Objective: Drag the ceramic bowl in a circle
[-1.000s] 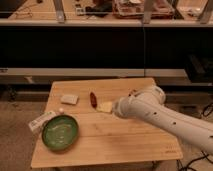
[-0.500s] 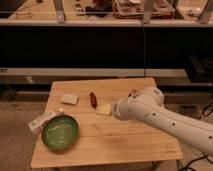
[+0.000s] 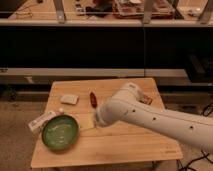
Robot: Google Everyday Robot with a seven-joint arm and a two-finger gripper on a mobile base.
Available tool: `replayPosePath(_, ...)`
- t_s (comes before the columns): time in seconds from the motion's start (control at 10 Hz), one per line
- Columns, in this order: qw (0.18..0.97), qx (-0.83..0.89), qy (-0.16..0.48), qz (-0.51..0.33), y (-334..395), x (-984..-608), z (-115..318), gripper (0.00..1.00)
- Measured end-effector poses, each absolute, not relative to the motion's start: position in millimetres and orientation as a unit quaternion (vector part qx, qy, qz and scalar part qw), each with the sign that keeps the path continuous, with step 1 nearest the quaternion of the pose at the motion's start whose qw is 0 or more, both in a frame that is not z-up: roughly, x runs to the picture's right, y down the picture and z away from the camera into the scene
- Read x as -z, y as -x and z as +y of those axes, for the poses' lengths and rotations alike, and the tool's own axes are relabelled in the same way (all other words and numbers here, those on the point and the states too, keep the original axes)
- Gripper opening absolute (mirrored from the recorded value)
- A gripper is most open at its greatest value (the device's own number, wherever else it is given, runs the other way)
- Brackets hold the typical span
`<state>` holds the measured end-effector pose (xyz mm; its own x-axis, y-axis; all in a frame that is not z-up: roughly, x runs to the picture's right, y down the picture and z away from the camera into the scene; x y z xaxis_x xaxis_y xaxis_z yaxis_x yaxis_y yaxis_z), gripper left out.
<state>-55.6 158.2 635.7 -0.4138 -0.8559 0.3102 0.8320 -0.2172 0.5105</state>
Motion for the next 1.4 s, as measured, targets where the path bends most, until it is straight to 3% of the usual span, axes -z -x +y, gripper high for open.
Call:
replayPosePath(0.3, 0.469, 0.821, 0.028, -0.323, 89.8, -631.8, 179.2, 0.80)
replayPosePath(0.5, 0.488, 0.793, 0.046, -0.363, 130.9, -635.8, 174.5, 0.80)
replayPosePath(0.7, 0.585, 0.680, 0.042, -0.441, 184.5, -663.8, 135.0, 0.80)
replayPosePath(1.0, 0.641, 0.639, 0.028, -0.425, 173.9, -726.4, 102.5, 0.80)
replayPosePath(1.4, 0.642, 0.653, -0.018, -0.401, 160.2, -766.8, 93.5, 0.80)
